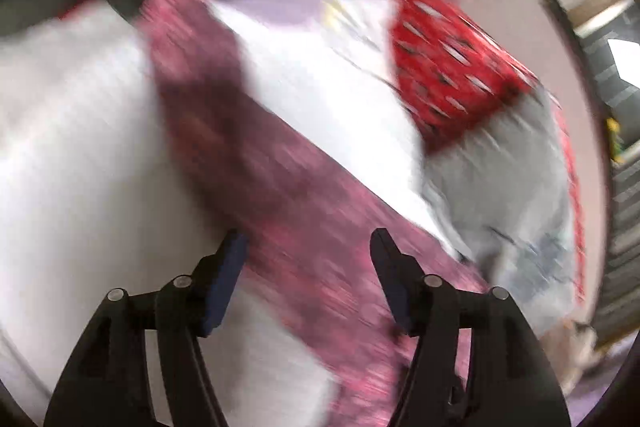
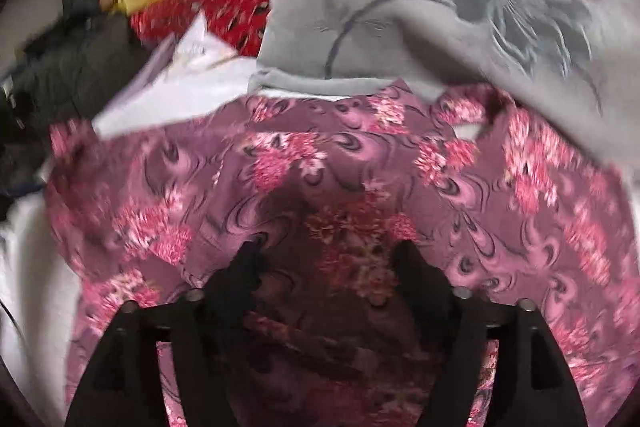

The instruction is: Fold small clothes

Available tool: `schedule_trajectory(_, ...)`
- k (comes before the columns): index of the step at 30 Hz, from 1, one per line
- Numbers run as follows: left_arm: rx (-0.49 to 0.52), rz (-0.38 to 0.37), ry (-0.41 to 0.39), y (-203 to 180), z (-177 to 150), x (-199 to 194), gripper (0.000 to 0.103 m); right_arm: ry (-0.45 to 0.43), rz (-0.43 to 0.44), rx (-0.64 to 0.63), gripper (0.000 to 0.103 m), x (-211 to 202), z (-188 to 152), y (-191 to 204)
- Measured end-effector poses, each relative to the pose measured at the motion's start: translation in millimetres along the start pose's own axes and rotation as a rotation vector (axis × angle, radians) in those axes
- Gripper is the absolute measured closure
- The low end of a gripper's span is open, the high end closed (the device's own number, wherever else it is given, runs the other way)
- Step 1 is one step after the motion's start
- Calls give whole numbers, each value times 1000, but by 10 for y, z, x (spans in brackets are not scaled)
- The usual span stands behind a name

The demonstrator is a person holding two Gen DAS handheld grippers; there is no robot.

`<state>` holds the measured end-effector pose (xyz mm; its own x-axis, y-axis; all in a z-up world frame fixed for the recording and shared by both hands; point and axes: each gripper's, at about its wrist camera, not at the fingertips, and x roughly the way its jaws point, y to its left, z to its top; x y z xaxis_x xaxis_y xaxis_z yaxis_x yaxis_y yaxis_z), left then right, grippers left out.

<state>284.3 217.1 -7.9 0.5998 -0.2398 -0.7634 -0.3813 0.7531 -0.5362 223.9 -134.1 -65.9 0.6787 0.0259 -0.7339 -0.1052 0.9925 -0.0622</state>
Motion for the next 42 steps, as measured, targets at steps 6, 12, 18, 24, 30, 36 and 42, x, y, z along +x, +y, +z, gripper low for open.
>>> schedule_trajectory(6, -120, 134, 12, 668, 698, 108, 30, -9, 30, 23, 22, -17, -14, -56)
schedule_trajectory(12, -88, 155, 97, 600, 879, 550, 30, -12, 33, 23, 21, -52, -49, -59)
schedule_trajectory(18, -53, 144, 48, 432, 918, 564, 98, -7, 48, 24, 17, -5, -12, -56)
schedule_trajectory(24, -17, 104, -37, 313, 863, 237, 98, 9, 67, 14, 12, 26, 17, -36)
schedule_trajectory(30, 89, 87, -92, -176, 724, -78, 98, 41, 49, 1, 11, -59, 68, -76)
schedule_trajectory(36, 209, 38, -95, -763, 450, -217, 98, 14, -62, 35, 11, -352, -117, -548)
schedule_trajectory(42, 320, -40, -58, -1471, 17, -202, 98, 18, -187, 70, 10, -654, -388, -1280)
